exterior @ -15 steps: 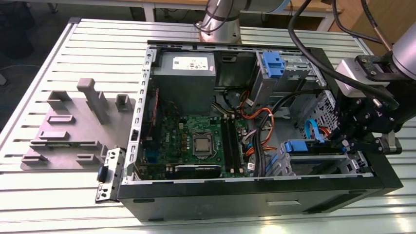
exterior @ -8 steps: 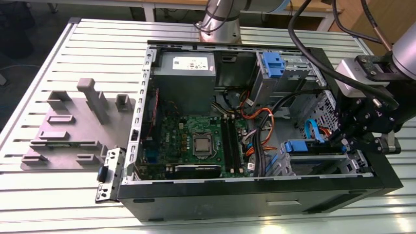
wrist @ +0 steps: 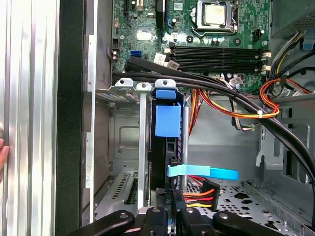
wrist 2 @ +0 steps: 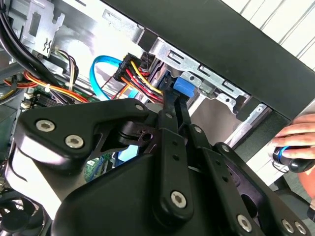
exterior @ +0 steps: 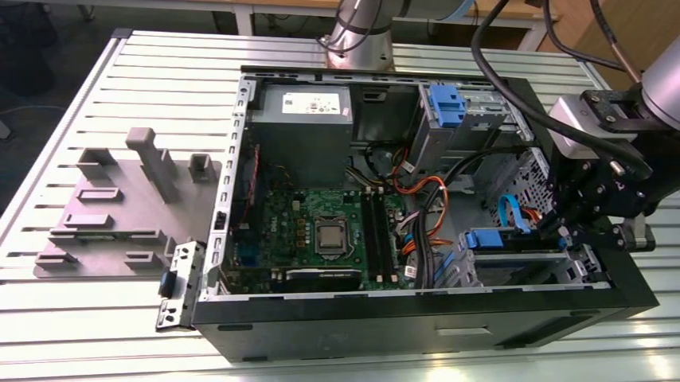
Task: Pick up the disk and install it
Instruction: 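Insert the second disk wire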
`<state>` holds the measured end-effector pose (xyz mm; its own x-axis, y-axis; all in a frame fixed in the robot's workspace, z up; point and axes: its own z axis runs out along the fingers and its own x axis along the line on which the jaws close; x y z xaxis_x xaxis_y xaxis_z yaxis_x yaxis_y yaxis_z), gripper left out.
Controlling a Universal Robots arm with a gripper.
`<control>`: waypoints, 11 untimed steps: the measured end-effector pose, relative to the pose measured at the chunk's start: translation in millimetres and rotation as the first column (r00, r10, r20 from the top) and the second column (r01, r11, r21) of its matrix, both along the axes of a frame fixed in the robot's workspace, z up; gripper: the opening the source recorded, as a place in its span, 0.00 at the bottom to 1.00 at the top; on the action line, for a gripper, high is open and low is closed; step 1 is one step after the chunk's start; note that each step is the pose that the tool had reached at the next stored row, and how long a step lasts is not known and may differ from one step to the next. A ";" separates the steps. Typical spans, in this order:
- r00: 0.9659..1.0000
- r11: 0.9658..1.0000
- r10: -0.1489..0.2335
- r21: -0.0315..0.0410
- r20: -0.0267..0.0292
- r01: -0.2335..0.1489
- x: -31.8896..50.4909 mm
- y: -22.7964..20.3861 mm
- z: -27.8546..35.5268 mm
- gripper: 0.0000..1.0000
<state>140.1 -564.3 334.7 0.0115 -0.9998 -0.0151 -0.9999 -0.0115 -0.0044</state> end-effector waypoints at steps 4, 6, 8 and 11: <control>1.000 1.000 0.000 0.000 0.000 0.000 0.0 0.0 1.9 0.16; 1.000 1.000 0.000 0.000 0.000 0.000 0.0 0.0 2.1 0.16; 1.000 1.000 0.000 0.000 0.000 0.000 0.0 0.0 2.2 0.16; 1.000 1.000 0.000 -0.001 0.000 0.000 0.0 0.0 2.6 0.16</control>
